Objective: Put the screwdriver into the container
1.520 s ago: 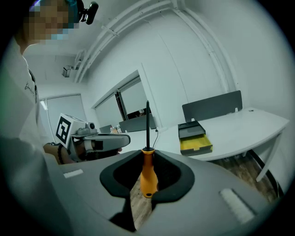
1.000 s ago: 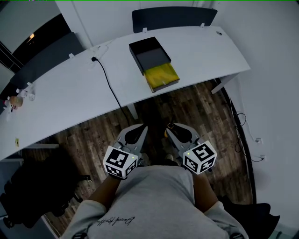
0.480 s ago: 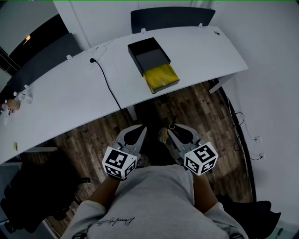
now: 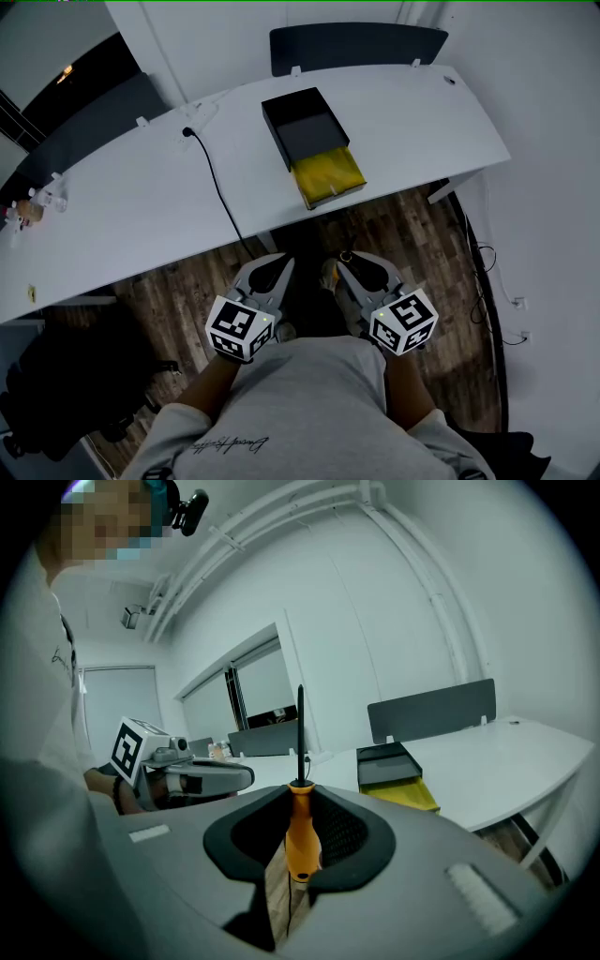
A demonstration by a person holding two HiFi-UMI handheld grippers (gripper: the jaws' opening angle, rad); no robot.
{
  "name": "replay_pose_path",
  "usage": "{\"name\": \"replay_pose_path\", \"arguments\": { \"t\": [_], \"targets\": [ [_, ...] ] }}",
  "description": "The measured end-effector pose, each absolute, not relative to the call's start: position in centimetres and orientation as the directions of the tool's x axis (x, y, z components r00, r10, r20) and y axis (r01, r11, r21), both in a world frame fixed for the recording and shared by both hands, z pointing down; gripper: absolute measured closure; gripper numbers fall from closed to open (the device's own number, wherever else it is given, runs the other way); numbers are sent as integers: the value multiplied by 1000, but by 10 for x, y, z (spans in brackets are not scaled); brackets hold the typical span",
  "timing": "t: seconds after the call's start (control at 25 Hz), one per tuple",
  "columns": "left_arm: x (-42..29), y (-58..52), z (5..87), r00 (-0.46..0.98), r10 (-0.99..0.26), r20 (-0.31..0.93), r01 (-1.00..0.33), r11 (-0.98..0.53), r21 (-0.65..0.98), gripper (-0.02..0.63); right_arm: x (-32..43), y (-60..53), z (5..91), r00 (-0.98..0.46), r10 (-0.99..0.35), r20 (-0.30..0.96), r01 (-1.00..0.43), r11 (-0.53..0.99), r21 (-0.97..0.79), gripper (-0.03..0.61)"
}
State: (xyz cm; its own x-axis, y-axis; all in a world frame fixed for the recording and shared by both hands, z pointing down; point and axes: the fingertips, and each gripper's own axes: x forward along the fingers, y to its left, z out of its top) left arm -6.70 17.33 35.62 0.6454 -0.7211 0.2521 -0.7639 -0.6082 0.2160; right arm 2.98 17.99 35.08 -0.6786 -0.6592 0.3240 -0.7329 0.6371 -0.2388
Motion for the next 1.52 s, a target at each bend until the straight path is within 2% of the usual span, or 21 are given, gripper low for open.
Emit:
{"name": "replay_pose_path", "arguments": {
  "t": [0.88,1.52],
  "targets": [
    [-14,-19,355,565,-782,263,-824,-520,225,614,97,-23,345,-719,-603,345,-685,698,-208,488],
    [-8,-83,350,428,-866,258,-900,-382,210,614,93,-98,344,-830,-438,347,-524,825,-212,488]
  ]
}}
